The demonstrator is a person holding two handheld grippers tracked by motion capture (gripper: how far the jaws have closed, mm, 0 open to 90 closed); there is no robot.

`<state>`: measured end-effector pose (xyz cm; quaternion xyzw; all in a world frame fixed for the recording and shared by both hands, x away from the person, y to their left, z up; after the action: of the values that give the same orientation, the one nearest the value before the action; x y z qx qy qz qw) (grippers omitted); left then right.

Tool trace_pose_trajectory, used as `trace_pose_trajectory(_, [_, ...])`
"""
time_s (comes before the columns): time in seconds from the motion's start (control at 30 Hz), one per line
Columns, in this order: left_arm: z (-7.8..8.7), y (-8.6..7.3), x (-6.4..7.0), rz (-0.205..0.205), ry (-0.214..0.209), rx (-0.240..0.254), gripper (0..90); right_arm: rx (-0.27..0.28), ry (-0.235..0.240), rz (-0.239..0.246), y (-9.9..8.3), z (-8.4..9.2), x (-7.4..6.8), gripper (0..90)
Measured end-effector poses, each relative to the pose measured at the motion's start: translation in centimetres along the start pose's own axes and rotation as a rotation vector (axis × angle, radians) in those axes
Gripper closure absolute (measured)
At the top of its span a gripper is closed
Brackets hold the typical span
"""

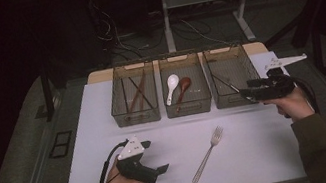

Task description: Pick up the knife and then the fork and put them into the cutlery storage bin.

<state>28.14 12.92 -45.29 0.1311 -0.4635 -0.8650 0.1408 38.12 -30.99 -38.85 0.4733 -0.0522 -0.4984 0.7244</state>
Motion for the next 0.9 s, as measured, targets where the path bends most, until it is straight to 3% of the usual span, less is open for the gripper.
trace_pose_trajectory(0.33, [0.0, 0.0, 0.1, 0.000, -0.001, 0.004, 0.1, -0.061, 0.049, 0.032, -3.0, -0.9, -2.6, 40.6])
trace_pose_trajectory(0.5, [0.0, 0.1, 0.1, -0.003, -0.003, 0.000, 0.1, -0.105, 0.090, 0.030, -4.3, -2.5, -3.8, 42.9])
trace_pose_trajectory(0.9, [-0.1, 0.0, 0.2, -0.004, -0.006, -0.006, 0.0, -0.217, 0.115, 0.044, -6.2, -6.1, -5.1, 52.4])
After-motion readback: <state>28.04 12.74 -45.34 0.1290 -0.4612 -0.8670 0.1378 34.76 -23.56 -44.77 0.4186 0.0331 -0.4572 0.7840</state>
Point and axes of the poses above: each handheld gripper's, and its own axes: z roughly backward along the jaws, y roughly out of its top, x roughly to its right, the point moved 2 cm from there along -z, roughly forward along the jaws, and after that the axes turned 13 degrees about -z, right-handed, at the moved point
